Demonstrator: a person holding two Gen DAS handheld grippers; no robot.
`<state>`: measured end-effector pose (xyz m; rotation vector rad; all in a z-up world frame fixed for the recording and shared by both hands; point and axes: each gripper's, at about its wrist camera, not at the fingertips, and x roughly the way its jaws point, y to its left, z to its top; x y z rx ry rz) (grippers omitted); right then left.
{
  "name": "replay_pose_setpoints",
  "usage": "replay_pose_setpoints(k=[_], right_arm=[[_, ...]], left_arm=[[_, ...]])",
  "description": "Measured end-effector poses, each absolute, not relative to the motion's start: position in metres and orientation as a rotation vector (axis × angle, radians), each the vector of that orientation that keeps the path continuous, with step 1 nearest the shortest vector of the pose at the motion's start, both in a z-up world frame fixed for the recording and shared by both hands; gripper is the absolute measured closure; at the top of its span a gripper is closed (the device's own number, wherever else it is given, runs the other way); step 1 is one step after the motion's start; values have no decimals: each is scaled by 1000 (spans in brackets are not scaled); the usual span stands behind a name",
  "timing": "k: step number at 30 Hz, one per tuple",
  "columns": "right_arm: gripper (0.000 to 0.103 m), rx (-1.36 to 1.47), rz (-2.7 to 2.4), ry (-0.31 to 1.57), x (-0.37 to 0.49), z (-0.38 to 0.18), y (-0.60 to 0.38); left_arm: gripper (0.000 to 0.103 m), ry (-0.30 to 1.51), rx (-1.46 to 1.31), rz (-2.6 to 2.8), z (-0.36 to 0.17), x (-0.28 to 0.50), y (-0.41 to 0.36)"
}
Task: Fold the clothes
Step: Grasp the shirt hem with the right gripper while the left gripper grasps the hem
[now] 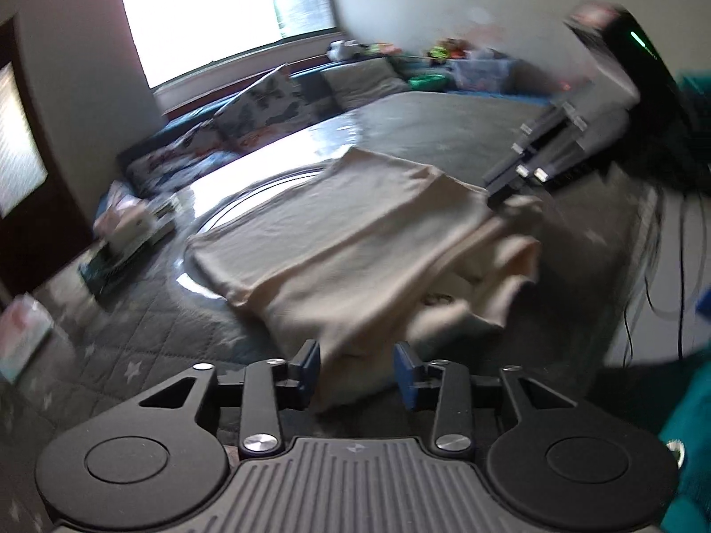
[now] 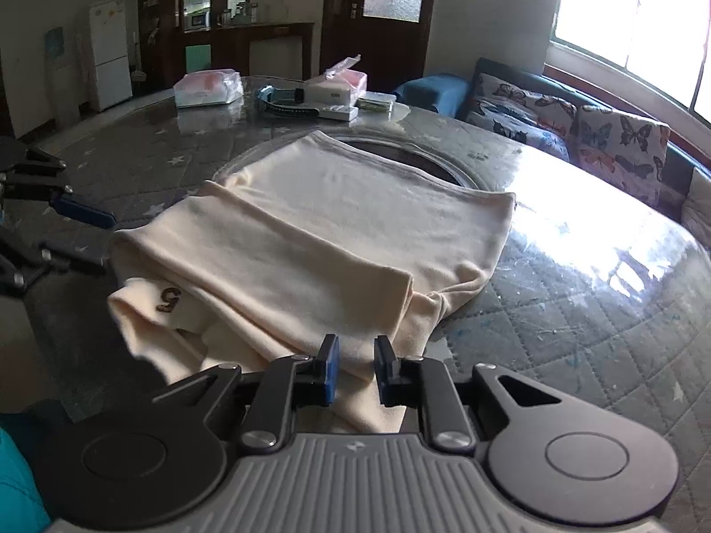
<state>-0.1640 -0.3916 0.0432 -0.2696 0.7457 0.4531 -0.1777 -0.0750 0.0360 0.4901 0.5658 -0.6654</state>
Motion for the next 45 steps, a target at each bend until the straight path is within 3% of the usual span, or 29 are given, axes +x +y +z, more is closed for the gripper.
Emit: replay_pose_setpoints(k=[2,8,11,13,15,23,28,30,36,45], right_arm=[[70,-286,460,737,-170,47,-391],[67,-350,483,733,-185,51,-388],[58,-394,499,729,-195,51,-388],[55,-433,512,720,-202,51,-387],[46,-471,533,712,-208,51,-385],[38,-561,628,647,-209,40,-369],[49,-557,654,614,-188,31,-358],[66,-521,662,629,-181,33,-361],[87,-413,685,674,-158,39,-370],[91,-347,681,699,-143,42,-373]], left_arm=[[63,542,537,-693,30,-186,-83],[64,446,645,-733,11,-198,-111],[75,434,641,-741,5,-195,-118],[92,440,604,-733,8,-189,-117],[94,447,556,-726,12,-183,-115],[94,495,370,-692,38,-143,-107],[94,528,321,-694,41,-128,-104],[94,545,312,-691,39,-124,-102],[83,530,357,-699,36,-141,-91],[72,488,509,-677,20,-162,-91]])
